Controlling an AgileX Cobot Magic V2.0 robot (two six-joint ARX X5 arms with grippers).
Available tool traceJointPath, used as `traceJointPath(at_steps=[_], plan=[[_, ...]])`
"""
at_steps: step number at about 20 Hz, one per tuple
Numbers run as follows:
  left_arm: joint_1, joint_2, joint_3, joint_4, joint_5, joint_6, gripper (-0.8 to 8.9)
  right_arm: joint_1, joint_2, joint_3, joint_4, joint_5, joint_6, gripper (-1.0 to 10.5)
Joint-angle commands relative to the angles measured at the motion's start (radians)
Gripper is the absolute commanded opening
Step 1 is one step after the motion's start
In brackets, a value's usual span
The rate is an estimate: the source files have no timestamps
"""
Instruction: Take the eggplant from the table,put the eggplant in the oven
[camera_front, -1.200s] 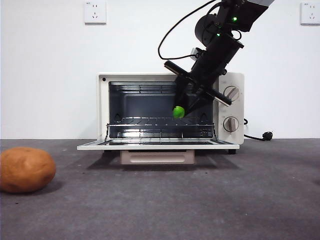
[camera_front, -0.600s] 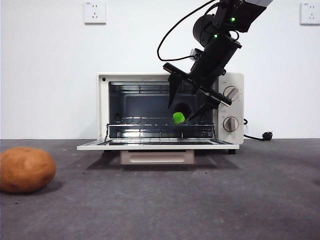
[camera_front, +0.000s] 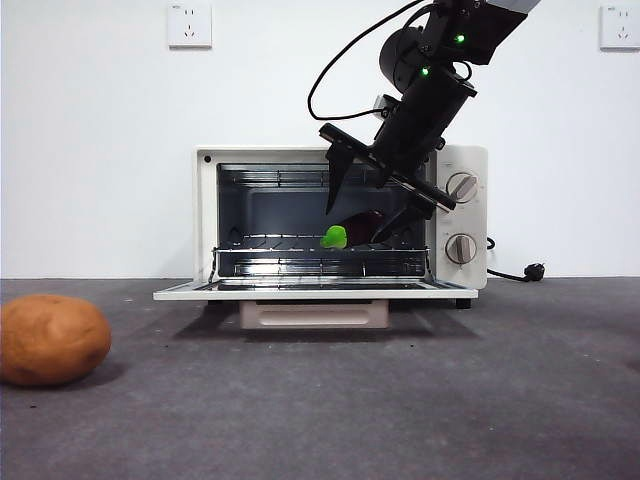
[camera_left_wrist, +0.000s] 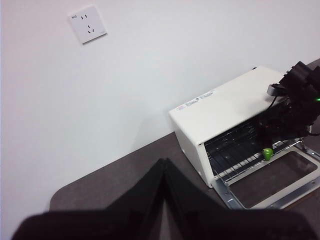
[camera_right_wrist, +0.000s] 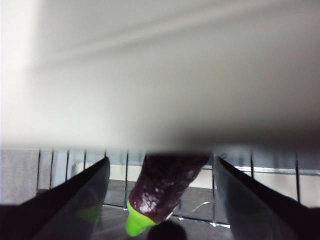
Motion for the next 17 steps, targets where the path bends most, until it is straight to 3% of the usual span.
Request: traceJointPath(at_steps=[1,8,17], plan=[[-0.011,-0.003,-0.004,0.002,0.004,0.01,-0.05,0.002,-0.005,0.003,-0.013,0.012,0.005,3.5],[-0.018,-0.003,-0.004,0.003,0.005,0.01,-0.05,0.002,-0.071,0.003,-0.082,0.015,-0.005,3.5],[-0.056,-0.002,-0.004,0.003,0.005,0.01,-0.05,0.014,-0.229,0.003,-0.287,0.014,-0.175,3.5]])
